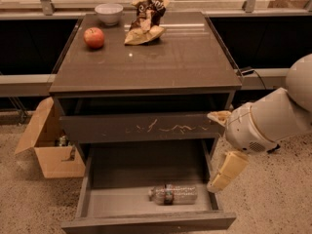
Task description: Pick water bottle from middle drawer and place on counter
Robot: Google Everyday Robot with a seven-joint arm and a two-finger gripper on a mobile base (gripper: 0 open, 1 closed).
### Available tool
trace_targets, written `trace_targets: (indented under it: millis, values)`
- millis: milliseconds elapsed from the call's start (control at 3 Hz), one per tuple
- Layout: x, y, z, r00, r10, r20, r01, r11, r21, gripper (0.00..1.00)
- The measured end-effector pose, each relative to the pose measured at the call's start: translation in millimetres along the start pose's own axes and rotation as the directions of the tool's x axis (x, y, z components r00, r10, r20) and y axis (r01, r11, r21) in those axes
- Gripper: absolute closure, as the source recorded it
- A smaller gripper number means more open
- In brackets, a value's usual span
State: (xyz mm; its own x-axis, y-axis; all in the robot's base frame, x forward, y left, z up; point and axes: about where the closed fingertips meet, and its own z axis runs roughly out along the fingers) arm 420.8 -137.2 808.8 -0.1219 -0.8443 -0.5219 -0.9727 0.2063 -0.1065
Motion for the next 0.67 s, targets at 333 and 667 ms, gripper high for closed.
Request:
trace_targets:
  millis: [333, 667]
  values:
    - [0.1, 0.0, 0.2, 1.0, 0.0, 0.0, 0.0, 1.0, 0.0, 0.0]
    - [13.1, -6.3, 34.7, 1.0, -0.002, -0.007, 0.002, 0.9993, -0.038, 0.0]
